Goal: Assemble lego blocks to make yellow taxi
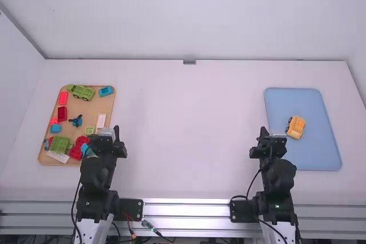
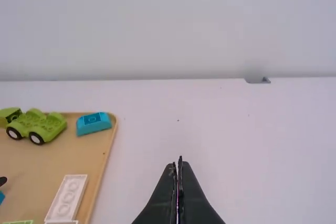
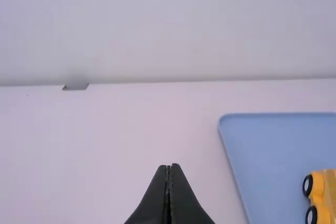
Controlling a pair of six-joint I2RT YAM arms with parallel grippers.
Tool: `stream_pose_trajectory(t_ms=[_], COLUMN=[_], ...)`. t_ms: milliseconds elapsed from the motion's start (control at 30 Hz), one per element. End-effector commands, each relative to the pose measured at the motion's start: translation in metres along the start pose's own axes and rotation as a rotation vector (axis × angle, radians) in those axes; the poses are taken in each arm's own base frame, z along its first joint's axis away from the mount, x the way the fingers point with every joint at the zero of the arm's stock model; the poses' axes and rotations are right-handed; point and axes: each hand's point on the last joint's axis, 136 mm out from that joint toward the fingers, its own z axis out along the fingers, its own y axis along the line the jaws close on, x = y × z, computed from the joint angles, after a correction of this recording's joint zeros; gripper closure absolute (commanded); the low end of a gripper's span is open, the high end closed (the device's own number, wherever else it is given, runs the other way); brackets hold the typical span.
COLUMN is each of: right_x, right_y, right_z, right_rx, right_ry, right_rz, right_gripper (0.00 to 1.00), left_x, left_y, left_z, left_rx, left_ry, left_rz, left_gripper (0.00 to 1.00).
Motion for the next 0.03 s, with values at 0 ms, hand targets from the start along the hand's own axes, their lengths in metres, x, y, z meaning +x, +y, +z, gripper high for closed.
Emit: stream_pose_trajectory(t_ms=[0], right_x=[0.0014], right_y=[-0.0006], right_z=[-0.0005], right_rx=[0.003], right_ry=[-0.007], right_rz=[0.003], right_gripper=[1.0], left_x=[0.0042], left_y=[-0.0016], left_z=[0.0003], left_rx=[0.009], left_ry=[0.007], left_rz=[0.001], left_gripper=[1.0])
